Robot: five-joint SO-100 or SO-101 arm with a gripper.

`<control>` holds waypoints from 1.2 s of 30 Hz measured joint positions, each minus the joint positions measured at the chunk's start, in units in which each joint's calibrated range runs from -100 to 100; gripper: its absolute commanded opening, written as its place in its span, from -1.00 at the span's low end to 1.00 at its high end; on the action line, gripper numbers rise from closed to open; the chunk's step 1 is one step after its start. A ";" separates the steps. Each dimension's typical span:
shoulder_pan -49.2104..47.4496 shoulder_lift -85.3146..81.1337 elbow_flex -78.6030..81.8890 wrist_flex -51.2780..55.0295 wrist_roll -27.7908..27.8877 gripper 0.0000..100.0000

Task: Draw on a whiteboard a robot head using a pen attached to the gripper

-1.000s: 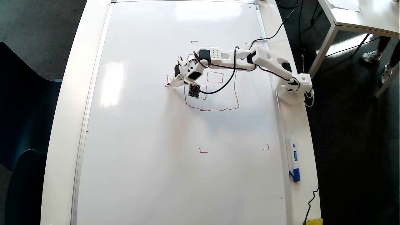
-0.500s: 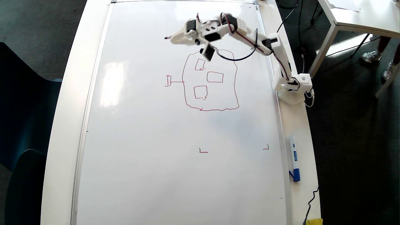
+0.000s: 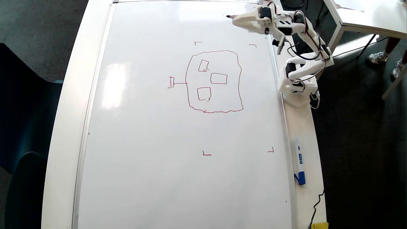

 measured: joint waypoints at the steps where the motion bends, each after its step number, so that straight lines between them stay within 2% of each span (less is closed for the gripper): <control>1: 0.08 -5.17 6.49 -4.05 0.00 -0.99; 2: 0.98 -15.25 18.18 -12.92 0.00 -0.99; 6: 3.02 -30.75 37.28 -31.25 0.00 -0.99; 7: 3.47 -36.68 44.59 -40.96 0.00 -0.99; 10: 3.77 -42.69 51.53 -53.13 0.00 -0.99; 11: 3.85 -44.90 54.27 -60.56 0.00 -0.99; 15: 3.92 -46.34 57.83 -75.08 -0.21 -0.99; 16: 4.15 -46.93 59.57 -83.36 -0.32 -0.99; 20: 3.77 -46.93 65.05 -100.84 -0.32 -0.99; 21: 4.07 -47.01 67.98 -109.12 -0.32 -0.99; 24: 3.77 -47.01 72.73 -121.03 -0.32 -0.98; 25: 3.85 -47.01 75.65 -128.29 -0.32 -0.98; 30: 4.15 -47.01 79.31 -142.91 -0.32 -0.98; 36: 4.30 -47.01 79.31 -144.17 -0.32 -0.98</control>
